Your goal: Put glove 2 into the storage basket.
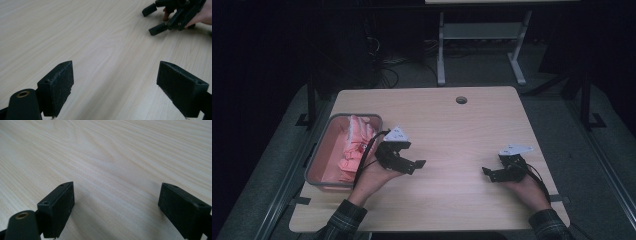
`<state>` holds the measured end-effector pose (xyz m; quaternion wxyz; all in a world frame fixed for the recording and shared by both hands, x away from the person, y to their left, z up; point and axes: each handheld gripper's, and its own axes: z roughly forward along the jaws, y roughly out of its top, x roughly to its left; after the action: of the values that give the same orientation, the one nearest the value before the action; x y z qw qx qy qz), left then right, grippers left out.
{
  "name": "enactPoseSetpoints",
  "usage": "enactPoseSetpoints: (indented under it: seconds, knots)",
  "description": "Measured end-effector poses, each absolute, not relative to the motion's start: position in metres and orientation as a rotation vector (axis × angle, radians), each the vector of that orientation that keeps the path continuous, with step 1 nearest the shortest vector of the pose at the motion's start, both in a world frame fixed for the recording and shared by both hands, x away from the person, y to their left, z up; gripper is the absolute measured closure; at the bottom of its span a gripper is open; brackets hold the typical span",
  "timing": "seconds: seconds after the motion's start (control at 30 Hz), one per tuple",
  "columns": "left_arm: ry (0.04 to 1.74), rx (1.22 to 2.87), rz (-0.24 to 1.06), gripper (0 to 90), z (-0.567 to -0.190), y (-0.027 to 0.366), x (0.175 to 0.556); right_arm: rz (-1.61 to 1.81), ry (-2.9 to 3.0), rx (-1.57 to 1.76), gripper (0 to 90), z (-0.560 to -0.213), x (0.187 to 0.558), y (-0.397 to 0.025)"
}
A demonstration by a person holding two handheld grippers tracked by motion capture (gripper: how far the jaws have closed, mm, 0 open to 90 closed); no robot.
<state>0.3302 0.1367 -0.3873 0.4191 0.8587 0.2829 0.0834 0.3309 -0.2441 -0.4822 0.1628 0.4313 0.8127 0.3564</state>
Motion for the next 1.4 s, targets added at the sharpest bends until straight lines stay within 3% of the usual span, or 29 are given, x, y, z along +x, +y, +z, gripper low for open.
enactPoseSetpoints:
  seconds: [0.9, 1.4]
  knots:
    - [0.669, 2.299, 0.279, 13.4, -0.457, 0.092, 0.313, 1.019, 2.323, 1.21, 13.0, -0.482, 0.332, -0.244]
    - [0.633, 2.267, 0.265, 12.5, -0.479, 0.085, 0.31, 1.02, 2.325, 1.207, 13.0, -0.482, 0.332, -0.244]
